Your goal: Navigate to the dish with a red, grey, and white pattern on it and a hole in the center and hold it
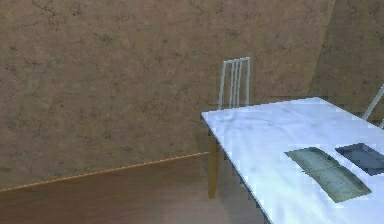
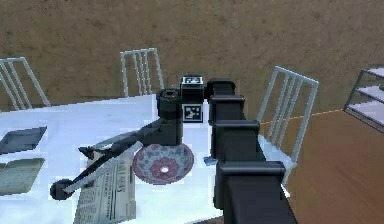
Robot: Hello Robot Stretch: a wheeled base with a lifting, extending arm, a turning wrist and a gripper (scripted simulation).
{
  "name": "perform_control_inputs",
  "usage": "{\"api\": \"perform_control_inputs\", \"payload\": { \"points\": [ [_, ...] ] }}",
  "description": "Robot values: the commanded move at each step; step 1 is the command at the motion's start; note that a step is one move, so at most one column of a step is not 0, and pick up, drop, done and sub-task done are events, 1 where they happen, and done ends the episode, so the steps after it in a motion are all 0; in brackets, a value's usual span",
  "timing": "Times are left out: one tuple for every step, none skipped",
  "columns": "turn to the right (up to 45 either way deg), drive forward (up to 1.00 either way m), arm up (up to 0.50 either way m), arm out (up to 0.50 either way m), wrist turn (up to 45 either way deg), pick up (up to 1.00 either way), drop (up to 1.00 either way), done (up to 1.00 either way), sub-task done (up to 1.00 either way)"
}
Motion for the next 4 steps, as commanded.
{"api": "perform_control_inputs", "payload": {
  "points": [
    [0.0, 0.00, 0.00, 0.00, 45.0, 0.00, 0.00, 0.00, 0.00],
    [0.0, 0.00, 0.00, 0.00, 21.0, 0.00, 0.00, 0.00, 0.00],
    [0.0, 0.00, -0.26, 0.00, 0.0, 0.00, 0.00, 0.00, 0.00],
    [0.0, 0.00, 0.00, 0.00, 0.0, 1.00, 0.00, 0.00, 0.00]
  ]
}}
